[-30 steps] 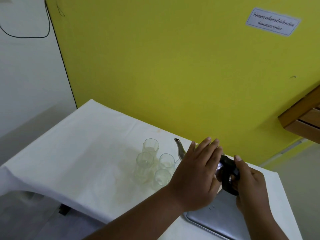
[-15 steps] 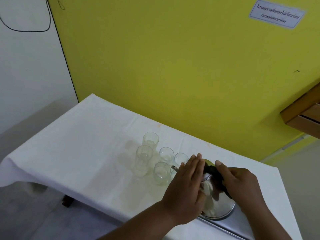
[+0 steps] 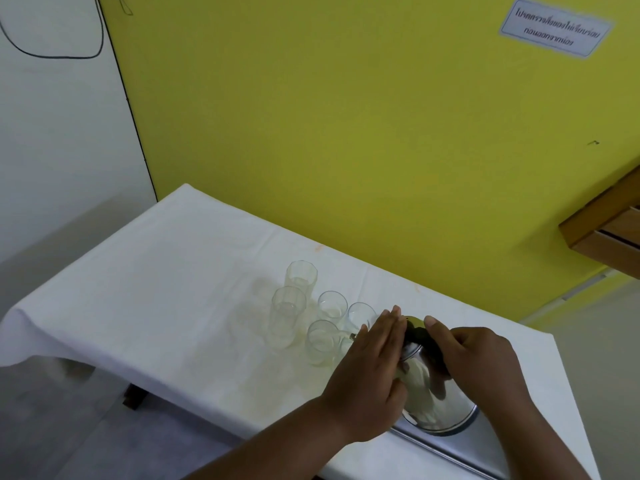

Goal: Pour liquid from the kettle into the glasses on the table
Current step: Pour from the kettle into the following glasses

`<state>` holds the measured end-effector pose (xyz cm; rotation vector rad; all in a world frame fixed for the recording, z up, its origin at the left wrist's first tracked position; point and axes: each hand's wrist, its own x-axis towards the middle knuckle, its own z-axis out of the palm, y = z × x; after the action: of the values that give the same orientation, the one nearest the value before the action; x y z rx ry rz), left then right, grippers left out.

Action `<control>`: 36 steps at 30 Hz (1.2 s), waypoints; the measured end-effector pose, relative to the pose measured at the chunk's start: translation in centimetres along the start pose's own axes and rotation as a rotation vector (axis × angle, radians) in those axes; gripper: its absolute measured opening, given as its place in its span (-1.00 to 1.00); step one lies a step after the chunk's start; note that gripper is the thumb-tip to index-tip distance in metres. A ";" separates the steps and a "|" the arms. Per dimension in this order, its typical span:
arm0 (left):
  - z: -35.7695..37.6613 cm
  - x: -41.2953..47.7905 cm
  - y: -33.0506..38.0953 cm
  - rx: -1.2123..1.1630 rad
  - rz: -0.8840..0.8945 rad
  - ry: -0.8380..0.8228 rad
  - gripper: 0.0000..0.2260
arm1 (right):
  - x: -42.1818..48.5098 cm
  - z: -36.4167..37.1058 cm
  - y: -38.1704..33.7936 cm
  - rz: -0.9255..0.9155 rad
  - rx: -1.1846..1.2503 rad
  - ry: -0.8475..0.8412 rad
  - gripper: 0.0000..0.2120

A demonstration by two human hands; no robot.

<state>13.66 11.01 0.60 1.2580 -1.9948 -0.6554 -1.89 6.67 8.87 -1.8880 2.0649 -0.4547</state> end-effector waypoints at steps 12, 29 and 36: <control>0.0 -0.1 0.6 -0.018 0.000 0.003 -0.32 | -0.3 -0.6 -0.1 -0.007 -0.030 0.017 -0.34; 0.2 -0.3 0.7 -0.019 0.019 0.013 -0.31 | -0.9 -0.6 0.3 0.011 -0.010 0.030 -0.35; 0.3 -0.4 0.8 -0.011 0.020 -0.002 -0.32 | -1.1 -0.4 0.6 0.022 -0.003 0.026 -0.35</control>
<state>13.14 11.72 0.88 1.2299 -1.9998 -0.6578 -2.50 7.81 8.98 -1.8686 2.1015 -0.4736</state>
